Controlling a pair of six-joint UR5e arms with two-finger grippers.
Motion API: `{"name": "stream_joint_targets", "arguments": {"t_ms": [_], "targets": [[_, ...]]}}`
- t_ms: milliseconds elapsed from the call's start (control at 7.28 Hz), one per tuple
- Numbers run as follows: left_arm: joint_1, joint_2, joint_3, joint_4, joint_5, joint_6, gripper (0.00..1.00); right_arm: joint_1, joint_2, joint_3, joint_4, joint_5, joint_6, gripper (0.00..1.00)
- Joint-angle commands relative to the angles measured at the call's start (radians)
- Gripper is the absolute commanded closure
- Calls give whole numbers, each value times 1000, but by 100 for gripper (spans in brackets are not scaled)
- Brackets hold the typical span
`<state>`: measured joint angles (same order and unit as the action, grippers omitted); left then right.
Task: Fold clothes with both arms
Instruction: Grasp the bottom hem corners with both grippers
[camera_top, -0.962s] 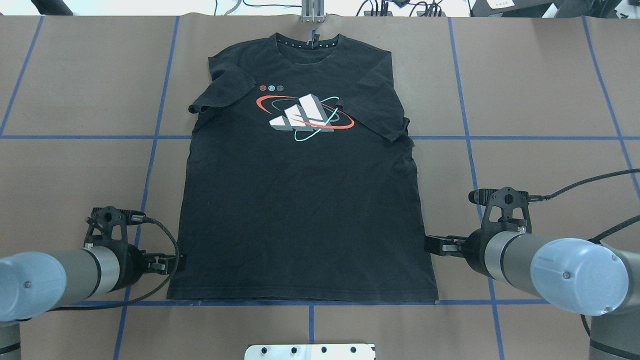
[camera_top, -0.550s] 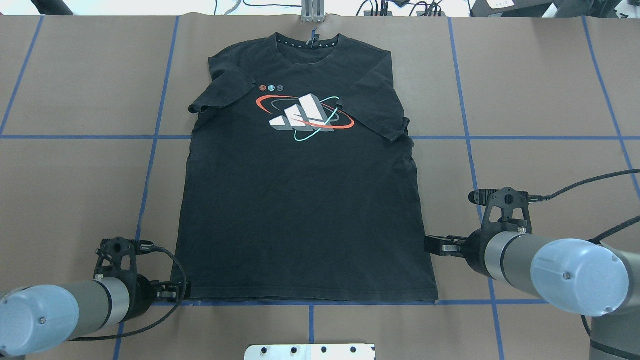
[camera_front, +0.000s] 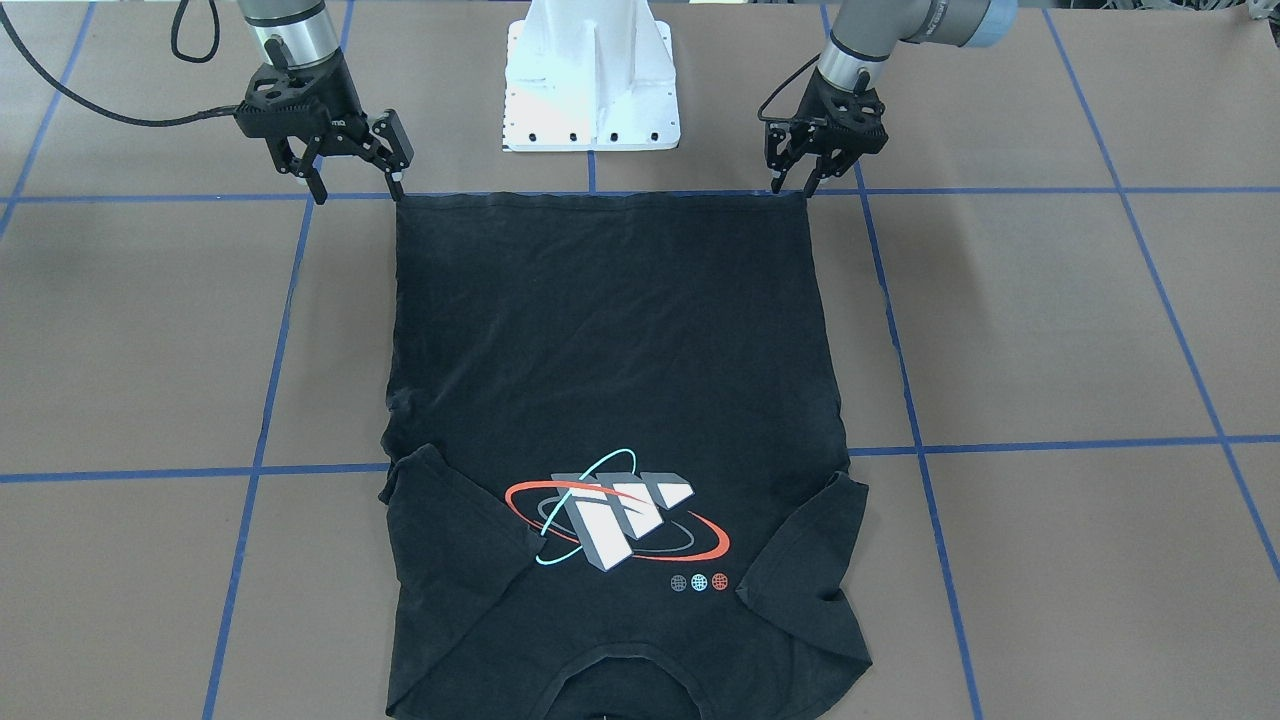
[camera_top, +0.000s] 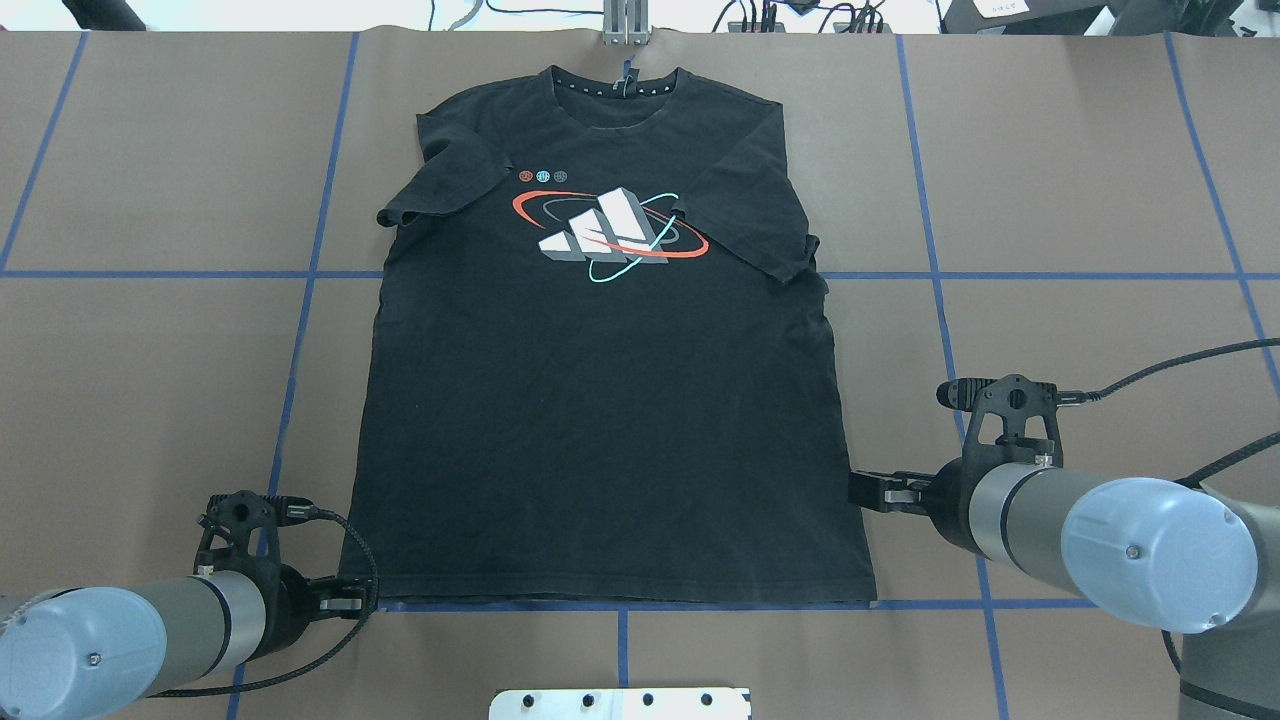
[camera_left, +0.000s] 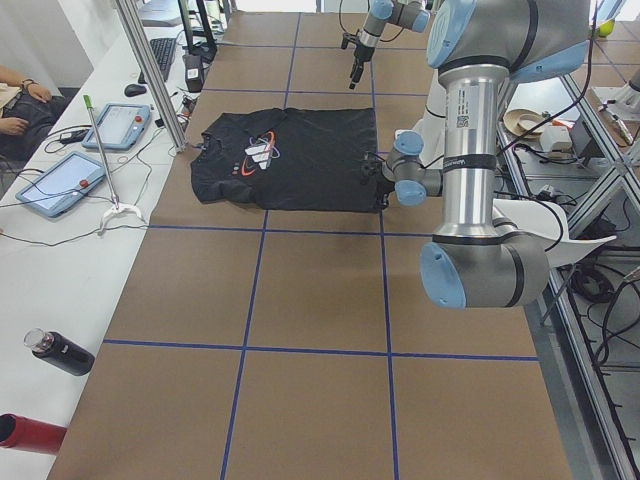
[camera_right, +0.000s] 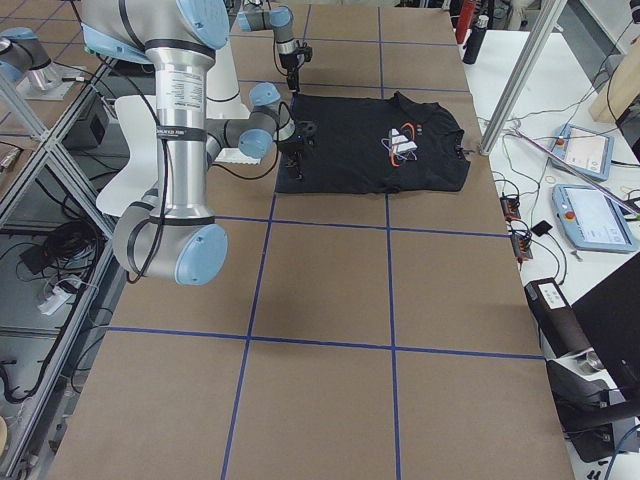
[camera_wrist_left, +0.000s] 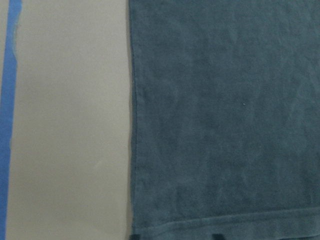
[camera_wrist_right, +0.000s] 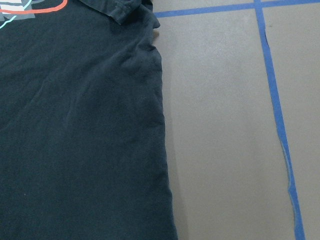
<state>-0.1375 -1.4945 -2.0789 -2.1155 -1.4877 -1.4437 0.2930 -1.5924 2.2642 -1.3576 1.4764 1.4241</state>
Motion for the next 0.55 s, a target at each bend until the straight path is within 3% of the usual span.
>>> {"name": "stream_joint_targets", "arguments": {"t_ms": [0,412], "targets": [[1,-6,19,2,-6,6,45,0,0,0,0,1,-1,0],[1,-3,25,-1,-5,8,47,0,0,0,0,-1,1,0]]}}
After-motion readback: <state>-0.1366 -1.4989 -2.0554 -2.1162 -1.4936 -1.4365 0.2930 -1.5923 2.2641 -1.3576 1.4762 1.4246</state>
